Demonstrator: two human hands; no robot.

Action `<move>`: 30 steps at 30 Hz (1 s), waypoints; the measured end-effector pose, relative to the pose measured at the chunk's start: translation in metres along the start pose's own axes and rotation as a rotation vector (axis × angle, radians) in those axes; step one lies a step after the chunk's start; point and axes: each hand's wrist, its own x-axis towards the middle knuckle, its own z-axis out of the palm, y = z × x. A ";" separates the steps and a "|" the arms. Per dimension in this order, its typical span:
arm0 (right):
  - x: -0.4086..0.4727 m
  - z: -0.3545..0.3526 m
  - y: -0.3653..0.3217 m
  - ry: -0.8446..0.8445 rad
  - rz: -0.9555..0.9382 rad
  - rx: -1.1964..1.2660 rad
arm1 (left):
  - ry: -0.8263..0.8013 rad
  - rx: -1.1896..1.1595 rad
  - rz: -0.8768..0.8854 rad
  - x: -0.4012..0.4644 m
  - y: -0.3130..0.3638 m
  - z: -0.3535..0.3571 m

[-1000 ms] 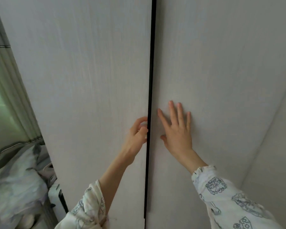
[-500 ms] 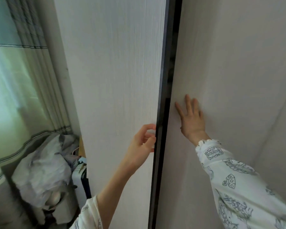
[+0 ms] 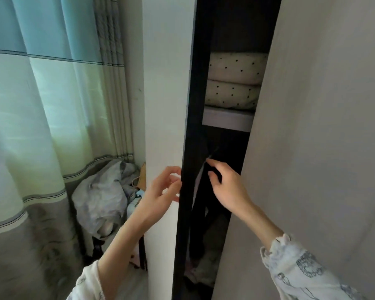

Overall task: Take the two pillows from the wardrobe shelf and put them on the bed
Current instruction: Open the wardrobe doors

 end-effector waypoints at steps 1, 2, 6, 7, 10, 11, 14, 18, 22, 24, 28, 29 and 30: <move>-0.008 0.006 -0.008 -0.008 -0.032 0.056 | 0.028 0.013 0.006 -0.004 0.000 -0.005; -0.013 0.010 -0.015 -0.024 -0.058 0.112 | 0.055 0.039 0.017 -0.009 0.001 -0.011; -0.025 0.027 -0.044 -0.265 -0.081 0.351 | 0.127 0.104 0.056 -0.026 0.001 -0.035; -0.026 0.032 -0.050 -0.332 -0.076 0.390 | 0.143 0.107 0.059 -0.031 0.003 -0.042; -0.027 0.049 -0.068 -0.448 -0.086 0.453 | 0.213 0.139 0.045 -0.044 0.005 -0.066; -0.027 0.055 -0.074 -0.489 -0.087 0.480 | 0.248 0.139 0.035 -0.048 0.005 -0.075; -0.025 0.076 -0.092 -0.641 -0.091 0.564 | 0.400 0.098 0.016 -0.058 0.001 -0.100; -0.018 0.110 -0.116 -0.748 -0.080 0.624 | 0.569 0.085 -0.032 -0.068 0.000 -0.132; -0.012 0.138 -0.137 -0.760 -0.065 0.648 | 0.570 0.079 -0.057 -0.085 0.004 -0.151; -0.008 0.146 -0.142 -0.754 -0.066 0.654 | 0.586 0.063 -0.052 -0.092 0.006 -0.154; -0.006 0.149 -0.136 -0.719 -0.094 0.585 | 0.773 0.178 0.000 -0.097 0.006 -0.145; -0.005 0.147 -0.132 -0.712 -0.100 0.563 | 0.790 0.219 0.028 -0.097 0.007 -0.142; -0.003 0.143 -0.127 -0.700 -0.102 0.542 | 0.775 0.250 0.054 -0.095 0.008 -0.138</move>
